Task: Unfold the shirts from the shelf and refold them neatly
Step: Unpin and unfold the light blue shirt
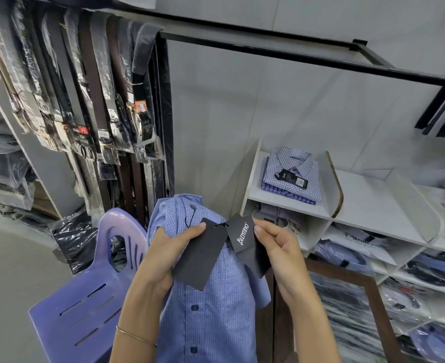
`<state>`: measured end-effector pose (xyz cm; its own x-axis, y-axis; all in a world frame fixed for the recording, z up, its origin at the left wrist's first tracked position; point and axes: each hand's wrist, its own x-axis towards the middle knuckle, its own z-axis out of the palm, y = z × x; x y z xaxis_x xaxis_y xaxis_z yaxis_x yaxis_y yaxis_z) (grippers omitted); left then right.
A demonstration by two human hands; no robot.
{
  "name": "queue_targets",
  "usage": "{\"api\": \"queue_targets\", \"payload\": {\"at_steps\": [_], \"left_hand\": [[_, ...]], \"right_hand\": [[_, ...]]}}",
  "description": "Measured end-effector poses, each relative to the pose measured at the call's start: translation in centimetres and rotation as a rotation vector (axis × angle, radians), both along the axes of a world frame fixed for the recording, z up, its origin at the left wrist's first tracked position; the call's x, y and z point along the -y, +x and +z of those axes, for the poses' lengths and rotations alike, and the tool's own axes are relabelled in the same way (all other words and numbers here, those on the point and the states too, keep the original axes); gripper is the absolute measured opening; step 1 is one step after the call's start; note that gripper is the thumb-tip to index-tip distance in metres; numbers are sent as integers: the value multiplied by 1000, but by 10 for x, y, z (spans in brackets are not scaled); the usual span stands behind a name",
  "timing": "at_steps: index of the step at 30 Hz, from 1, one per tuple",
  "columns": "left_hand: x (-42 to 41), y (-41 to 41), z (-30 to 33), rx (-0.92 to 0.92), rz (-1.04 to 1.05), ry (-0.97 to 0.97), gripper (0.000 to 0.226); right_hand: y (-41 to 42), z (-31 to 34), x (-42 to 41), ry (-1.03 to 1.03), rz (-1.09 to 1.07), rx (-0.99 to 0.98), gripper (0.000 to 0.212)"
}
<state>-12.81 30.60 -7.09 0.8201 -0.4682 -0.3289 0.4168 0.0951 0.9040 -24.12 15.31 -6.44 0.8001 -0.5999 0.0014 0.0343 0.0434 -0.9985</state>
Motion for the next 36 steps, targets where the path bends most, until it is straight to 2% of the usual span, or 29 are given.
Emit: {"api": "queue_targets", "payload": {"at_steps": [2, 4, 7, 12, 16, 18, 21, 23, 26, 31, 33, 36], "left_hand": [[1, 0, -3, -26, -1, -5, 66], [3, -1, -5, -19, 4, 8, 73], [9, -4, -6, 35, 46, 20, 56], [26, -15, -8, 147, 219, 72, 45], [39, -30, 1, 214, 360, -1, 23], [42, -36, 5, 221, 365, -42, 19], [45, -41, 9, 200, 344, -88, 18], [45, -41, 10, 152, 328, -112, 16], [45, -39, 8, 80, 294, -131, 30], [43, -40, 10, 50, 255, -150, 28], [38, -36, 11, 3, 259, -154, 30], [31, -28, 12, -57, 234, -184, 32]], "right_hand": [[-3, 3, -1, 29, 27, 18, 26], [-4, 3, 0, 3, 23, 19, 27], [-4, -1, 1, -142, -28, 22, 30], [-4, -7, -4, -700, -120, 32, 29], [-1, -10, -17, -886, -29, 36, 30], [0, -11, -25, -844, 3, 8, 28], [-2, -9, -31, -747, 18, 0, 38], [-4, -2, -32, -608, 11, 13, 37], [-9, 4, -32, -432, 21, 33, 46], [-8, 1, -24, -347, -81, 61, 45], [-11, 3, -16, -199, -139, 43, 43], [-18, 4, -4, 50, -97, 36, 37]]}}
